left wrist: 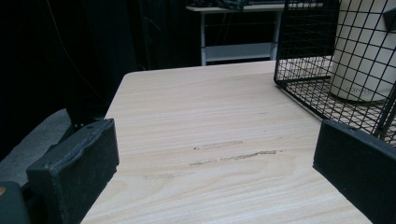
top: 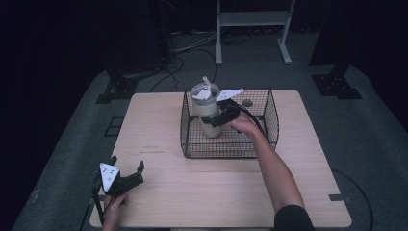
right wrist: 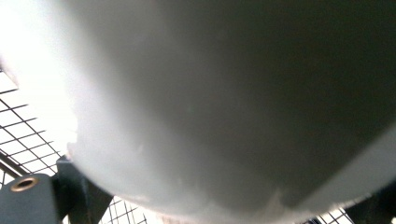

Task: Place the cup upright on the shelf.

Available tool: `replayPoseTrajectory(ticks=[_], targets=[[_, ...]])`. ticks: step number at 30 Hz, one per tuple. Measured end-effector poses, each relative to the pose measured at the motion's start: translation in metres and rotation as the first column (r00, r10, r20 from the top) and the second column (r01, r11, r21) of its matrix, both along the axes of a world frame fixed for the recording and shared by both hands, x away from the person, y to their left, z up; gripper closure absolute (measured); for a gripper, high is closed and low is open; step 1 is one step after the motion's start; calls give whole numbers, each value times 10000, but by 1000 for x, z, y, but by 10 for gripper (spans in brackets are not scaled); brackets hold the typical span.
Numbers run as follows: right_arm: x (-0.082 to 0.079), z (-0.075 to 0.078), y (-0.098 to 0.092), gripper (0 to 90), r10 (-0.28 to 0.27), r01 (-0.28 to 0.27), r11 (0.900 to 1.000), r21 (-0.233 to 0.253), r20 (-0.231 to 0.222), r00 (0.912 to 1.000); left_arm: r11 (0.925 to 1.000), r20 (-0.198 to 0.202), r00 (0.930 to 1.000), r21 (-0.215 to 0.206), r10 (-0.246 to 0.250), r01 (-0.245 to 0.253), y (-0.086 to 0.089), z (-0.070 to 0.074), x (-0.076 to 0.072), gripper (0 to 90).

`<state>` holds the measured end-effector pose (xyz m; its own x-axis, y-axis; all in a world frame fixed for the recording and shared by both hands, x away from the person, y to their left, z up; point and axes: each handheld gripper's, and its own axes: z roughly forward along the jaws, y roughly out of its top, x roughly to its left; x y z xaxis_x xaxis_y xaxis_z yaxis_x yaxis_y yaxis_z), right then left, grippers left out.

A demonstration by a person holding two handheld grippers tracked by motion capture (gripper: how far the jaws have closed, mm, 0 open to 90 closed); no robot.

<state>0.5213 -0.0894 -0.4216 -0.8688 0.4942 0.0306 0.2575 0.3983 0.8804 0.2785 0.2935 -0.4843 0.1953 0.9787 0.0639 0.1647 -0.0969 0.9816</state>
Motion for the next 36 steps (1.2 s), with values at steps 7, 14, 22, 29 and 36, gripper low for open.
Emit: replayPoseTrajectory(ticks=[7, 14, 22, 29, 36], targets=[[-1, 1, -6, 81, 52, -54, 9999, -160, -133, 9999, 10000, 9, 10000, 3, -3, 3, 0, 0, 0, 0], [-1, -3, -14, 90, -56, 36, 9985, -555, -350, 9994, 10000, 6, 10000, 15, 10, -10, 0, 0, 0, 0], [-3, 3, -20, 90, -110, 100, 9986, -515, -190, 9998, 10000, 0, 10000, 31, 35, -35, -1, 0, 0, 0], [-8, 8, -25, 90, -255, 236, 9970, -743, -247, 9994, 10000, 0, 10000, 77, 43, -43, -1, 0, 0, 0], [-9, 9, -27, 92, -309, 284, 9954, -920, -264, 9992, 10000, -4, 10000, 27, 32, -32, -1, 0, 1, 0]])
